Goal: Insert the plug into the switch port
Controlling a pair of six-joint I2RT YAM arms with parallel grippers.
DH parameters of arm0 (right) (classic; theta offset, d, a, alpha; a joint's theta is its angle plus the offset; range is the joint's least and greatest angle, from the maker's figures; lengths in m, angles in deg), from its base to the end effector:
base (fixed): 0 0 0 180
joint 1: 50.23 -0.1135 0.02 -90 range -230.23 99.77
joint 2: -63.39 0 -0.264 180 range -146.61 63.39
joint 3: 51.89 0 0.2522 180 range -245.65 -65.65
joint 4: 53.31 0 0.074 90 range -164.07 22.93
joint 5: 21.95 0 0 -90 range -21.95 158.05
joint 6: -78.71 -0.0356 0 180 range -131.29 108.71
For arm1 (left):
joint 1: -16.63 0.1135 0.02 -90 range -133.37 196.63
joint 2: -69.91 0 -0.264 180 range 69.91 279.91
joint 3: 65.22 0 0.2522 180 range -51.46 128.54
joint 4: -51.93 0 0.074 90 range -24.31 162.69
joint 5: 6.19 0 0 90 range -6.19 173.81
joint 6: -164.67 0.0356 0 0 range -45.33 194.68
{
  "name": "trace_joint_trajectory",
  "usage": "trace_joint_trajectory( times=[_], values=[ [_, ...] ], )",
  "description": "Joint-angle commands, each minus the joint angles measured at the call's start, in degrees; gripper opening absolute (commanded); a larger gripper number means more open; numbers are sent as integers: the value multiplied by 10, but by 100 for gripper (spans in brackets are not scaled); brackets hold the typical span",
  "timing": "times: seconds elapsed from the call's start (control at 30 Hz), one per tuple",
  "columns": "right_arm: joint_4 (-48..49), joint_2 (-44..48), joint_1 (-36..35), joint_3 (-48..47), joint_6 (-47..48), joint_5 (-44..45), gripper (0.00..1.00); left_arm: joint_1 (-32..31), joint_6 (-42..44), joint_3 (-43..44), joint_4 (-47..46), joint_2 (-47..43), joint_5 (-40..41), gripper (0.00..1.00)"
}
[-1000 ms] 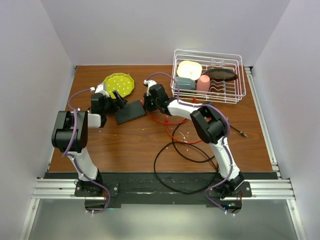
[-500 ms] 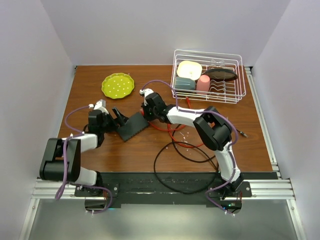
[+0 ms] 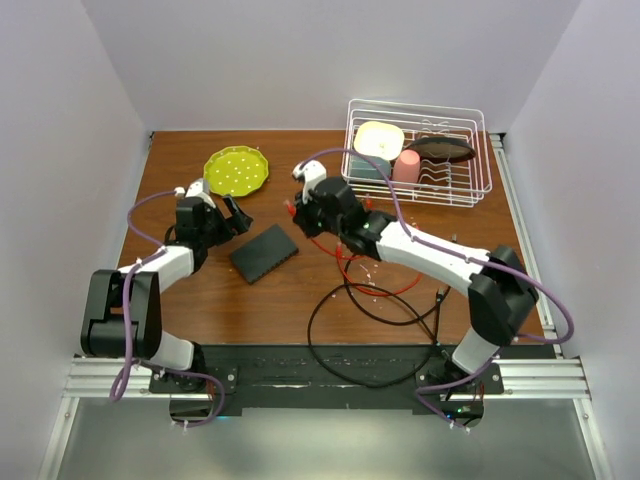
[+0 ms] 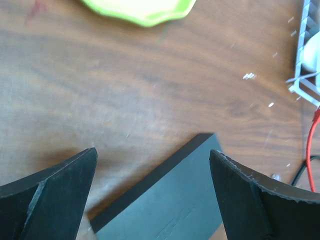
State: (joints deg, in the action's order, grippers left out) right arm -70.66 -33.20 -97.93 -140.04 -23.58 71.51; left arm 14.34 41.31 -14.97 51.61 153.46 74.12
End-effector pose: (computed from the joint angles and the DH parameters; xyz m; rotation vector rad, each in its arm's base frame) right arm 0.2697 0.2932 0.2911 -0.5928 1.9860 0.5958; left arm 0.2922 -0.0177 0.1780 -0.4882 2.1317 -0.5395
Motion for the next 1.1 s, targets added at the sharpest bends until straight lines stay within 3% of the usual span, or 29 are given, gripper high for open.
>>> trace_joint_trajectory(
  times=[0.0, 0.17, 0.37, 0.67, 1.07],
  values=[
    [-25, 21, -74, 64, 13, 3, 0, 3, 33, -22, -3, -2, -19, 100],
    [12, 9, -112, 121, -26, 18, 0, 3, 8, -110, -133, -4, -67, 100],
    [-2, -25, -156, 116, -56, 81, 0, 3, 11, -83, -118, 34, -106, 98],
    [-41, -123, -229, 62, -80, 166, 0, 3, 17, -82, -99, 17, -116, 98],
    [-48, -141, -244, 54, -113, 196, 0, 3, 30, -99, -75, -22, -121, 81]
  ],
)
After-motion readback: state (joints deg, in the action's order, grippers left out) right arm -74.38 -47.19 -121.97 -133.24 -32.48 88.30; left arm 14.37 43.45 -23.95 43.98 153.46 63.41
